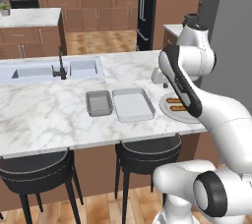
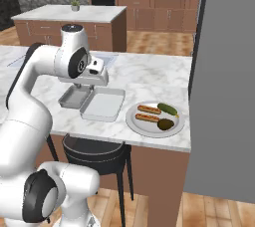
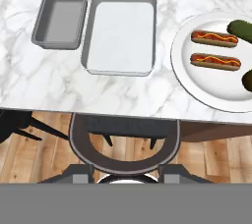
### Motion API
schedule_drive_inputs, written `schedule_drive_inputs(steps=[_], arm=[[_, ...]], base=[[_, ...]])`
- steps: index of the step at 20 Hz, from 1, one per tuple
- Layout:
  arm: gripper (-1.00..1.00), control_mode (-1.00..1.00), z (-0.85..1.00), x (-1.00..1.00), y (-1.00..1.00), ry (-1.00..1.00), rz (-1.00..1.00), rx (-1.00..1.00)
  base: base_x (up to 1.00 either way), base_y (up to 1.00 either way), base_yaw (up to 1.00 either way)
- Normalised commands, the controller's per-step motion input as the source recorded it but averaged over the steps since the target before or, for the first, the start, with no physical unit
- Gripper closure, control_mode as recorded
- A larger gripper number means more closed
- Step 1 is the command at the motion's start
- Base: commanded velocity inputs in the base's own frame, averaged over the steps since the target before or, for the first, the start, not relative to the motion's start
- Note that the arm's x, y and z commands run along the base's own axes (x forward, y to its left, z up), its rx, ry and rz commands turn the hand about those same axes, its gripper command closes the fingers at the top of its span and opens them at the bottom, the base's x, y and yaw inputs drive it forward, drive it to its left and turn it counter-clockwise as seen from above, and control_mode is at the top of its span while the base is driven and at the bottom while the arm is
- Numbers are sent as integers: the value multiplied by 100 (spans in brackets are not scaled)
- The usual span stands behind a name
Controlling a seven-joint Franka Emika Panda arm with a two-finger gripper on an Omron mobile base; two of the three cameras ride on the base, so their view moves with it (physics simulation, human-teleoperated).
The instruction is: Place one cooked food and one vegetable from the large plate to each tupperware container.
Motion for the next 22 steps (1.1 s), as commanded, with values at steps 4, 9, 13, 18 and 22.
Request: schedule_drive_inputs(steps=[4, 9, 13, 18, 22], arm=[[-100, -100, -2, -43, 0, -1, 0, 0], [-100, -100, -27, -19, -34, 19, -1, 0], [-100, -100, -38, 7, -47, 17, 1, 0], [-100, -100, -29, 14, -60, 18, 11, 0], [-100, -100, -20, 33, -47, 10, 28, 0]], base=[[0, 0, 0], [0, 0, 0], [0, 0, 0], [0, 0, 0], [0, 0, 0]])
